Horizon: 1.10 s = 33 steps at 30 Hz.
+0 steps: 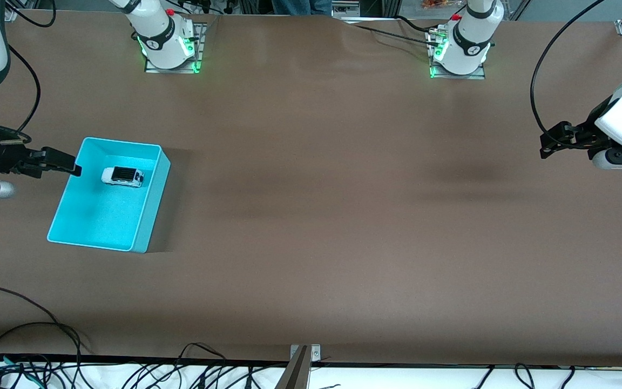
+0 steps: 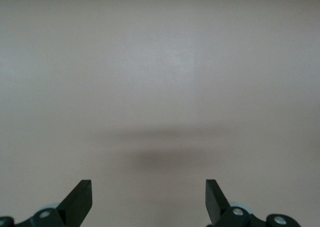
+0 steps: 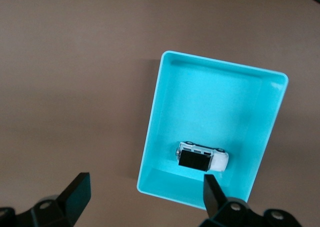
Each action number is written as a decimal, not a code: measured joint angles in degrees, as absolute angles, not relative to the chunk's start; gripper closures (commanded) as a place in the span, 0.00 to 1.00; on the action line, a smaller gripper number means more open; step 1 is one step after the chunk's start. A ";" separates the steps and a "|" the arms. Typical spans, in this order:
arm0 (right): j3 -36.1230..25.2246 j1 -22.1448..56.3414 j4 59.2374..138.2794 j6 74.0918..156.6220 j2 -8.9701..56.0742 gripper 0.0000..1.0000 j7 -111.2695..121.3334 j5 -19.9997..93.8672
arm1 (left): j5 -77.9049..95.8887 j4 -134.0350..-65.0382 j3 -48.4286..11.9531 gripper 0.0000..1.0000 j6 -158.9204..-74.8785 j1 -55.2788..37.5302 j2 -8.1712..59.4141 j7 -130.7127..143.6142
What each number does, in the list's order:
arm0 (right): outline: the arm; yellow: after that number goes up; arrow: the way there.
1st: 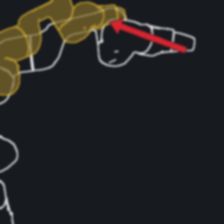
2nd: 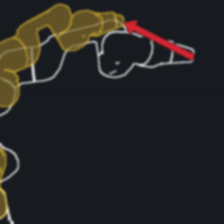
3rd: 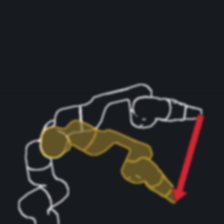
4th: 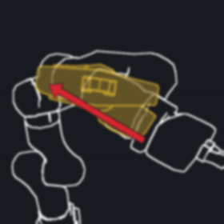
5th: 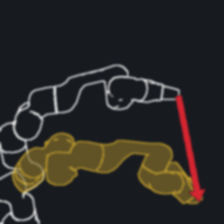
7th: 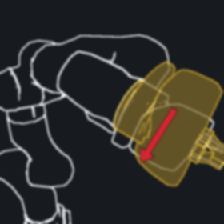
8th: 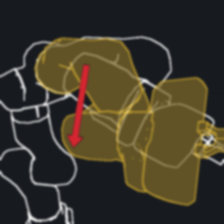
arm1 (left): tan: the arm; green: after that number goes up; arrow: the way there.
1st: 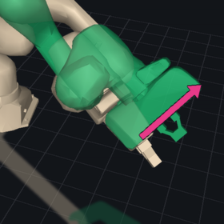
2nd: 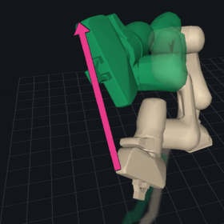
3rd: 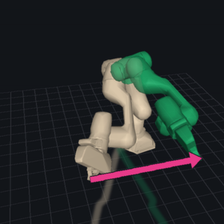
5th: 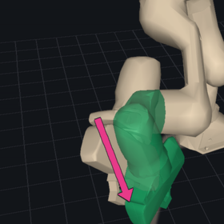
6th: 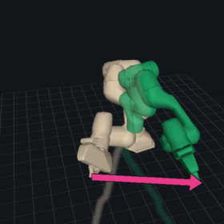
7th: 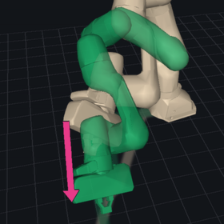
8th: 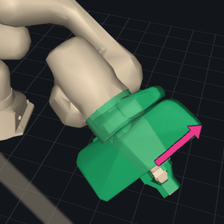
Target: Wind and store white jeep toy
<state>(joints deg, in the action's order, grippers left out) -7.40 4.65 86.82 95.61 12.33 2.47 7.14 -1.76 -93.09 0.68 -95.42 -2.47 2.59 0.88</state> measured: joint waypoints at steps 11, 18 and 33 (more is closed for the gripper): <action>-7.62 5.15 86.42 95.64 12.54 0.00 0.74 3.86 | -1.76 -93.09 0.68 0.00 -95.42 -2.43 2.59 0.87; -7.76 4.99 86.33 95.64 12.54 0.00 0.74 3.64 | -1.76 -93.09 0.68 0.00 -95.42 -2.42 2.60 0.87; -7.75 4.98 86.31 95.64 12.54 0.00 0.73 3.57 | -1.76 -93.09 0.68 0.00 -95.42 -2.39 2.60 0.87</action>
<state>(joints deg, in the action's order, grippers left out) -7.75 4.98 86.31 95.64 12.54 0.73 3.57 -1.76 -93.09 0.68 -95.42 -2.39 2.60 0.87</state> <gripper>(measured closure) 0.000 0.000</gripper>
